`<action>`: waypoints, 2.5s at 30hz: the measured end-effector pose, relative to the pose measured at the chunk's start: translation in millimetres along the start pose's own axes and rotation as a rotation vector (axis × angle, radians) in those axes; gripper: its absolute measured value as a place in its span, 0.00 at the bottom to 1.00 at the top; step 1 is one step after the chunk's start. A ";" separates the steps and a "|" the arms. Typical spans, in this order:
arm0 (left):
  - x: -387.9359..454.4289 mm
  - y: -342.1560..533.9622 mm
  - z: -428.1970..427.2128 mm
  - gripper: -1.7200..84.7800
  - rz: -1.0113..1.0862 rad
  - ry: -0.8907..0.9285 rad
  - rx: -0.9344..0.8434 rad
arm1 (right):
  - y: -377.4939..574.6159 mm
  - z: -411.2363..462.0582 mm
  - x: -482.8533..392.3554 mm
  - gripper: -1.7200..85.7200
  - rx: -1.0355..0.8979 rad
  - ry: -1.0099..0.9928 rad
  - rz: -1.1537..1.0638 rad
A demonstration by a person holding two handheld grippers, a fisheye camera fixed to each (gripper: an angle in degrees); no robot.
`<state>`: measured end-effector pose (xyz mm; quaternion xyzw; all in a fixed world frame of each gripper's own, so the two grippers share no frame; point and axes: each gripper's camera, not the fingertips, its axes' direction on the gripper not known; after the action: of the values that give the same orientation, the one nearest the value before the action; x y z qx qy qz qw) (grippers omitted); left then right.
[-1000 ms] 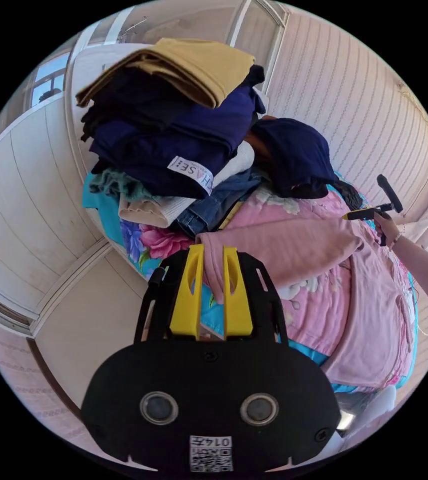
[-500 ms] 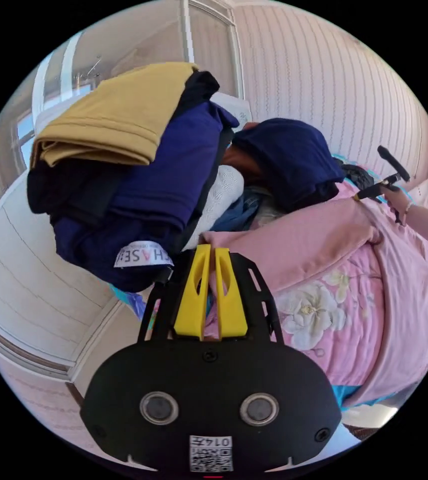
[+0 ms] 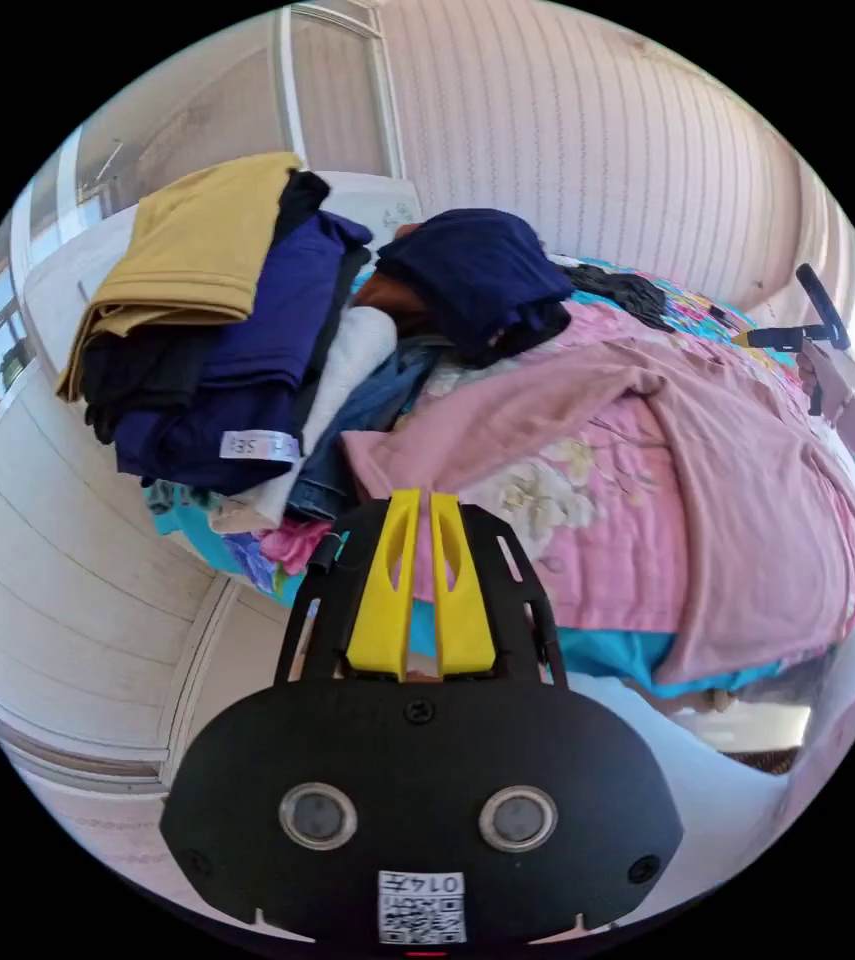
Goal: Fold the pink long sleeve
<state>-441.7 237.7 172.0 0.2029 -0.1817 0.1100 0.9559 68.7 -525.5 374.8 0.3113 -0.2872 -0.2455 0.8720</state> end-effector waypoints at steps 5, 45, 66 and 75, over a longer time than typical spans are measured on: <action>102.1 0.8 13.3 0.09 0.149 0.373 -0.146 | 213.3 -90.5 7.0 0.13 -0.292 0.239 0.357; 513.8 -177.8 -14.5 0.07 0.790 0.572 -0.243 | 658.2 -549.8 211.8 0.16 0.759 0.330 1.368; 1085.4 -171.8 21.2 0.11 1.375 0.705 -0.156 | 737.5 -660.5 237.3 0.04 0.883 0.185 1.339; 1149.7 -123.5 38.6 0.03 1.509 0.561 -0.163 | 752.9 -690.8 246.5 0.03 0.915 0.158 1.344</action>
<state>627.6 267.9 612.6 -0.0797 -0.0304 0.7586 0.6459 884.1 118.7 532.5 0.4142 -0.4220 0.4942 0.6373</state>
